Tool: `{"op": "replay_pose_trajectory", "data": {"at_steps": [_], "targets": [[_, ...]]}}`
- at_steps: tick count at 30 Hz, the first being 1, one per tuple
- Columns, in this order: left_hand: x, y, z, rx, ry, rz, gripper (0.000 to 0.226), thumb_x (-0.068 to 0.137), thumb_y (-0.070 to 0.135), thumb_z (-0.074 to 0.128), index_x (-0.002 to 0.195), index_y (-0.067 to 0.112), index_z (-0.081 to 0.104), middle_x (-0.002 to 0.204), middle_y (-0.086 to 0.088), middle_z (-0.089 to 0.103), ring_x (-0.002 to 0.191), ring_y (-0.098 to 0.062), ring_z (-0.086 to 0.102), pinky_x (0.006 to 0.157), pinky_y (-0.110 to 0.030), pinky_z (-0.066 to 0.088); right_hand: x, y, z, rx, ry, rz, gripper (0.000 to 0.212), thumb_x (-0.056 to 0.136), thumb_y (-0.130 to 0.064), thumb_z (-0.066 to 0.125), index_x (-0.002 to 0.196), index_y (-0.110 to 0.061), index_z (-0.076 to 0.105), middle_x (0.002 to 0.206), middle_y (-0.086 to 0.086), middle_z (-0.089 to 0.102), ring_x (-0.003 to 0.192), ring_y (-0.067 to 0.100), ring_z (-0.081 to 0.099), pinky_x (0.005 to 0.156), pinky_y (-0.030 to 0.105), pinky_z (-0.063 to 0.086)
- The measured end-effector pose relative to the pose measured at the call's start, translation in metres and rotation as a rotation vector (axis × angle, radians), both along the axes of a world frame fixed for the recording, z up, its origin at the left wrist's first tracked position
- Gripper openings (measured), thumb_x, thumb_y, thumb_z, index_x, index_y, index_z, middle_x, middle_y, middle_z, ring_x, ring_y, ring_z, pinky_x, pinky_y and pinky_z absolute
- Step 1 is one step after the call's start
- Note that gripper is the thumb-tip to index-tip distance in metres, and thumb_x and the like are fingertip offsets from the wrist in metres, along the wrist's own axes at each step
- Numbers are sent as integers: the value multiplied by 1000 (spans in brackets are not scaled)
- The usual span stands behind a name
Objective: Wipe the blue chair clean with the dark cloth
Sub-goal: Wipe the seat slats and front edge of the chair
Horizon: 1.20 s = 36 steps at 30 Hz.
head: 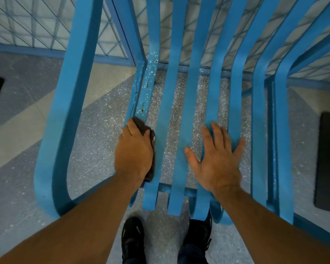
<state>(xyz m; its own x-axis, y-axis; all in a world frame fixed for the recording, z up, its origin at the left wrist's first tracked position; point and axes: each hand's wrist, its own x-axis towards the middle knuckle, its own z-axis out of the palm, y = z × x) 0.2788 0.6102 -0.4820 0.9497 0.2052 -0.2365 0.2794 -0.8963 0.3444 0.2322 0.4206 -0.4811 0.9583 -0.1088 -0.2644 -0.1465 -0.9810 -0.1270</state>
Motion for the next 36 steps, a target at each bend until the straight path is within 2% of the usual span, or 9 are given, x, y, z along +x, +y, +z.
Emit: {"op": "replay_pose_trajectory", "data": {"at_steps": [3, 8, 11, 19, 22, 27, 29, 33, 36], "targets": [[-20, 5, 5, 11, 17, -36, 61, 99, 41, 39, 147, 8, 23, 128, -12, 50, 107, -28, 56, 84, -44, 52, 0, 0, 0, 0, 17, 5, 78, 92, -70, 20, 150, -17, 29, 160, 9, 20, 146, 31, 20, 111, 70, 6], [21, -7, 8, 22, 129, 176, 55, 94, 65, 32, 103, 14, 51, 80, -1, 58, 63, -16, 53, 50, -27, 38, 1, 1, 0, 25, 18, -5, 78, 92, -71, 21, 148, -18, 30, 159, 9, 22, 145, 32, 22, 110, 71, 8], [58, -19, 6, 14, 164, 223, 59, 92, 69, 29, 96, 15, 53, 68, 3, 53, 53, -11, 48, 42, -23, 28, 1, 0, 1, 41, 17, -3, 79, 92, -71, 20, 148, -18, 31, 159, 9, 23, 145, 32, 23, 110, 72, 9], [50, -15, -3, -6, -32, -14, 53, 100, 46, 33, 140, 10, 30, 125, -11, 53, 106, -28, 57, 84, -45, 50, 1, -1, 0, 35, 15, 5, 76, 93, -69, 24, 147, -16, 34, 158, 11, 25, 144, 34, 26, 108, 74, 10], [29, -9, 4, -30, 26, 85, 48, 98, 52, 35, 124, 12, 42, 107, -6, 59, 89, -25, 60, 70, -40, 50, 2, -1, 0, 30, 11, 6, 76, 93, -68, 27, 146, -15, 36, 158, 11, 26, 143, 33, 28, 108, 74, 10], [73, -20, 5, -9, 141, 219, 55, 91, 70, 31, 92, 18, 50, 72, 3, 56, 57, -12, 52, 45, -23, 33, 1, -2, -1, 34, 18, 8, 76, 93, -69, 25, 148, -17, 32, 159, 10, 23, 145, 32, 24, 109, 73, 8], [87, -23, 1, -12, 108, 182, 50, 93, 65, 32, 96, 18, 49, 80, 1, 59, 60, -13, 51, 49, -25, 34, 1, -2, -1, 52, 6, -4, 75, 93, -69, 25, 148, -17, 33, 158, 9, 25, 145, 32, 24, 110, 72, 6], [69, -19, -2, -13, -31, 27, 49, 98, 50, 35, 129, 13, 40, 115, -6, 56, 97, -25, 58, 77, -40, 46, 2, -2, -3, 120, -51, -88, 72, 94, -65, 30, 146, -17, 36, 158, 7, 28, 147, 27, 19, 112, 68, 8], [39, -11, 2, -52, -26, 58, 45, 96, 52, 39, 125, 18, 42, 110, -1, 58, 89, -19, 57, 77, -38, 49, 12, 0, -5, 189, -111, -174, 74, 93, -65, 29, 147, -15, 33, 158, 8, 26, 148, 25, 12, 114, 65, 4]]}}
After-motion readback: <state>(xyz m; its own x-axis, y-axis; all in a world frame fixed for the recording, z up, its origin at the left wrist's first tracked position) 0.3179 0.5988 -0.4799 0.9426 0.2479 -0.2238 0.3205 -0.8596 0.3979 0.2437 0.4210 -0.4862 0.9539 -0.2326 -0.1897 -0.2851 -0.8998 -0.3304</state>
